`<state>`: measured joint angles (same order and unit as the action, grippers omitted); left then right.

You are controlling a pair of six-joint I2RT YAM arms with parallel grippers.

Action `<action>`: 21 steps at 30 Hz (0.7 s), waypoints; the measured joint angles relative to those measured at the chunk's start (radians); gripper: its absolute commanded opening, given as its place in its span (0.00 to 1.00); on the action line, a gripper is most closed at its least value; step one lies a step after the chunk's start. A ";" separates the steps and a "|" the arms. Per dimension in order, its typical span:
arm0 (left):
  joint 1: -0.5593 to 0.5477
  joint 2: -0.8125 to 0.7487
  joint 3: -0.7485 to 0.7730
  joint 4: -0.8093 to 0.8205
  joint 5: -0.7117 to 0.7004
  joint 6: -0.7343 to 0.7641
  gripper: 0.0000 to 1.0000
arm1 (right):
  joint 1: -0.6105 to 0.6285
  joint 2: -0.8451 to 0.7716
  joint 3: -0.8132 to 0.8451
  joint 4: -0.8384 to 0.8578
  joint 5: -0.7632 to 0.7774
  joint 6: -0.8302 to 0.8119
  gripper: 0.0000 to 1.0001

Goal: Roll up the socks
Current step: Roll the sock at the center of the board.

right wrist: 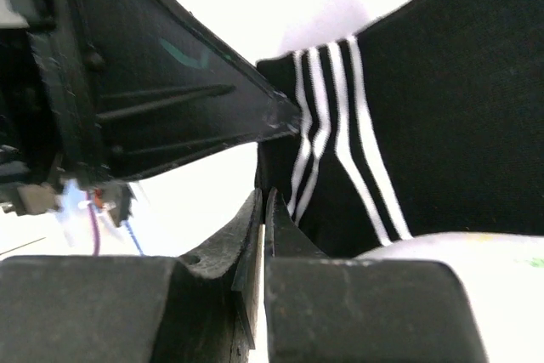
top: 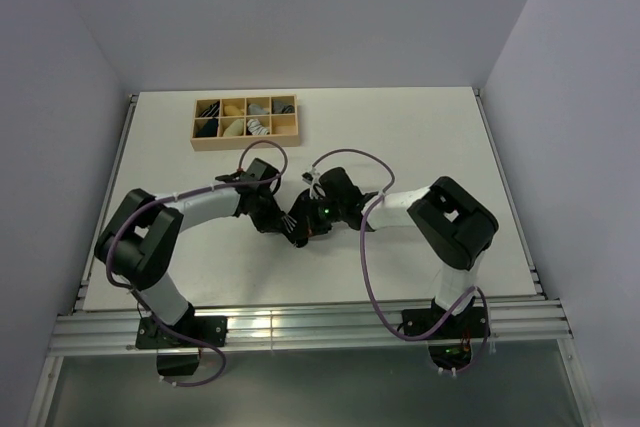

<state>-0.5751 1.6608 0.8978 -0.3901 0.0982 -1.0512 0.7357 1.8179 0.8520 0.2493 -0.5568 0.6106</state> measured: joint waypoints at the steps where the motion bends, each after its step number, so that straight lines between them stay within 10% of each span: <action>1: -0.001 0.010 0.016 -0.014 0.000 0.006 0.00 | 0.000 -0.003 -0.007 0.003 0.008 -0.005 0.11; 10: -0.002 0.090 0.130 -0.126 0.008 0.046 0.00 | 0.055 -0.150 -0.081 0.009 0.191 -0.105 0.49; 21: -0.002 0.157 0.229 -0.231 0.026 0.078 0.00 | 0.294 -0.208 -0.081 0.028 0.597 -0.291 0.54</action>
<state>-0.5774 1.8175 1.1267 -0.6209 0.1238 -0.9730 1.0302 1.6104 0.7708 0.2771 0.0406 0.3199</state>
